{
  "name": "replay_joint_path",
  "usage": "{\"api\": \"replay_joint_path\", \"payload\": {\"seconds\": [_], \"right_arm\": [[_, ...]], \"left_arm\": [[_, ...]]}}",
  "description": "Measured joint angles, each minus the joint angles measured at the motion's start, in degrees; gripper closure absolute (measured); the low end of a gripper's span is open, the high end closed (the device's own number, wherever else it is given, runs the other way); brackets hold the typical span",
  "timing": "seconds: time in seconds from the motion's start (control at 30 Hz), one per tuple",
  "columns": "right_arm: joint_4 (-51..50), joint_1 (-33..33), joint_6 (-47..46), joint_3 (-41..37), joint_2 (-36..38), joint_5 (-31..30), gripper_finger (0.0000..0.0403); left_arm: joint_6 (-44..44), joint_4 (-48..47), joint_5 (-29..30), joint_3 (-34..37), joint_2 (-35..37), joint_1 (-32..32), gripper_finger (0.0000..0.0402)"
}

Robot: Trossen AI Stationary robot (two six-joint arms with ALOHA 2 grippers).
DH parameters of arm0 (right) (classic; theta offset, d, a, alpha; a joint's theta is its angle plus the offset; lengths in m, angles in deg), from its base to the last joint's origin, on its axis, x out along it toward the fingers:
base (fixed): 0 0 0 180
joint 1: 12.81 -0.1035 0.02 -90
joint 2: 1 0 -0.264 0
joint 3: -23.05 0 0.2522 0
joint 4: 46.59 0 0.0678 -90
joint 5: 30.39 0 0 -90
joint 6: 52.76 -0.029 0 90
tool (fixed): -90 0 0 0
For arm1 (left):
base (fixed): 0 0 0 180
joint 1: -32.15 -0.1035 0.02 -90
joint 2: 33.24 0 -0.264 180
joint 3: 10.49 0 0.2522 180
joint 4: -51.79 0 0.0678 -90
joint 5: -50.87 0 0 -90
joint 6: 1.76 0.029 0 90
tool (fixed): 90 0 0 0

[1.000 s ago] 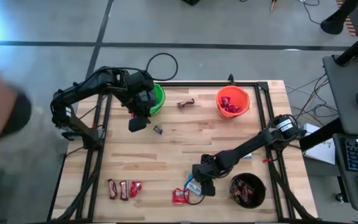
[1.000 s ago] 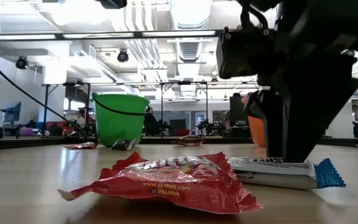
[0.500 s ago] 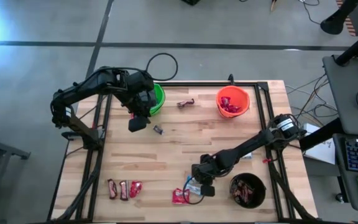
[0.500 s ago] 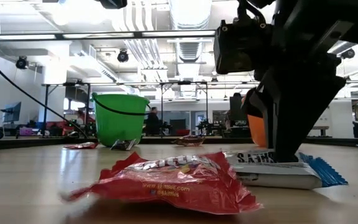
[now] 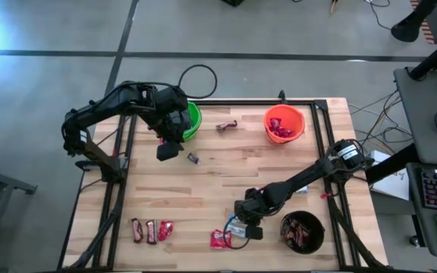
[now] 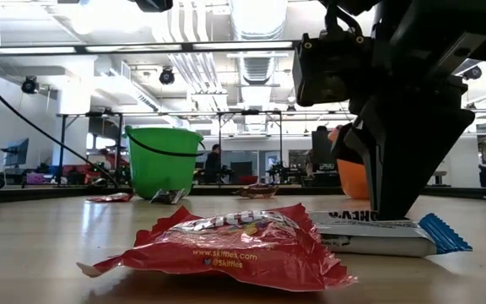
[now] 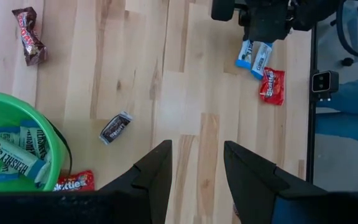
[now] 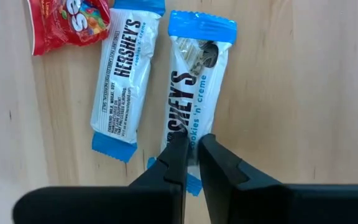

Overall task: Sort candy
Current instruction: Put the white candy into the green bucket

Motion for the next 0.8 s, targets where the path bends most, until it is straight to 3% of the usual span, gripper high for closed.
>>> {"api": "replay_joint_path", "payload": {"seconds": [0.8], "right_arm": [[-1.96, 0.00, 0.71, -0.33, 3.26, -2.08, 0.0377]], "left_arm": [[0.00, -0.18, 0.02, 0.02, -0.02, 0.00, 0.0274]]}}
